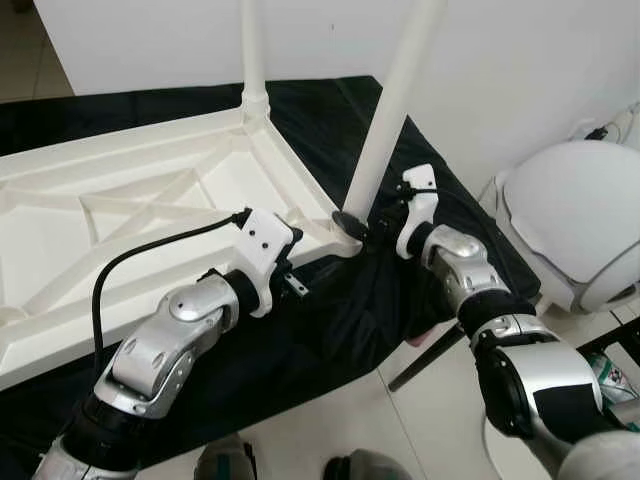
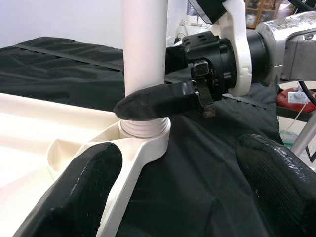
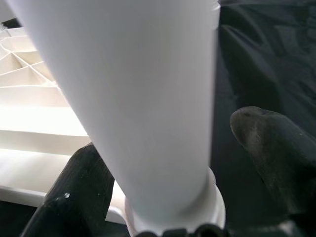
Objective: Building children table
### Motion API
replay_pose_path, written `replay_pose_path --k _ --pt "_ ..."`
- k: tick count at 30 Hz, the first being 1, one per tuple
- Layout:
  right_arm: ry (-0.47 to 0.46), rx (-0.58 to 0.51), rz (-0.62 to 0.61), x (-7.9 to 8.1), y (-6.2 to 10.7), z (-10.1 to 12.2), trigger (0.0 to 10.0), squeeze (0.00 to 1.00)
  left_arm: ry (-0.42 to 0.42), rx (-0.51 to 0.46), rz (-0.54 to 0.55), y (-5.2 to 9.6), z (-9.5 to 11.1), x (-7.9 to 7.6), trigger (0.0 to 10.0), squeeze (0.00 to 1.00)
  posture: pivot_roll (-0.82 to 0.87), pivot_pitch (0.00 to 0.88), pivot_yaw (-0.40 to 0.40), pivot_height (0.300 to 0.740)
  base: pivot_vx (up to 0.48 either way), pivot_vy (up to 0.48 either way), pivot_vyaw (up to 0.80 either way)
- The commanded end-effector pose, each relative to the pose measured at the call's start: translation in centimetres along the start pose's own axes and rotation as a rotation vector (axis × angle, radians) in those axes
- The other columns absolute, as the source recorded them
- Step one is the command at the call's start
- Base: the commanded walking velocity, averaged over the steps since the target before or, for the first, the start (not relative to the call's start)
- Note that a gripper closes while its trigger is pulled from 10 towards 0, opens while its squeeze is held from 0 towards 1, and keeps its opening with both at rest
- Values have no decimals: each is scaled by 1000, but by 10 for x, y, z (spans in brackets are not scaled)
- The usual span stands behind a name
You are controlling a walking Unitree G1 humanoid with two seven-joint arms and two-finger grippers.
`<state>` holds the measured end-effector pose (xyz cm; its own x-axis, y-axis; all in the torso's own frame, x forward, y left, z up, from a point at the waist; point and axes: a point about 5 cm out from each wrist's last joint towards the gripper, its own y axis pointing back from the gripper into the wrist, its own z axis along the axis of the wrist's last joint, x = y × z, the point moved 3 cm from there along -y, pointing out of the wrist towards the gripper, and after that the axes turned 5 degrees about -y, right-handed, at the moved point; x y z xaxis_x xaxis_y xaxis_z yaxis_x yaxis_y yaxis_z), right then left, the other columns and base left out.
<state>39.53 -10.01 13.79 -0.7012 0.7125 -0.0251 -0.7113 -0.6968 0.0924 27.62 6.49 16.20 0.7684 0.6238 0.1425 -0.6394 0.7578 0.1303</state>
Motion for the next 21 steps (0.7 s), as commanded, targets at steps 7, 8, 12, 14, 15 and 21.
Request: replay_pose_path --k 7,8,12,14,15,21 --pt "23 48 60 22 -18 -7 10000 0 -24 2 -61 1 2 -3 10000 0 66 0 -68 740 0 0 0" --pt "23 48 60 22 -18 -7 10000 0 -24 2 -61 1 2 -3 10000 0 66 0 -68 740 0 0 0" --pt "17 48 74 25 -20 -8 0 0 -26 5 -59 3 2 -2 10000 0 70 0 -65 740 0 0 0" --pt "14 47 75 25 -19 -8 0 0 -27 6 -59 3 2 -2 10000 0 69 0 -63 740 0 0 0" --pt "14 47 75 25 -19 -8 0 0 -27 6 -59 3 2 -2 10000 0 69 0 -63 740 0 0 0" --pt "9 42 76 22 -15 -11 0 0 -24 5 -61 3 2 -3 10000 0 62 0 -61 740 0 0 0"
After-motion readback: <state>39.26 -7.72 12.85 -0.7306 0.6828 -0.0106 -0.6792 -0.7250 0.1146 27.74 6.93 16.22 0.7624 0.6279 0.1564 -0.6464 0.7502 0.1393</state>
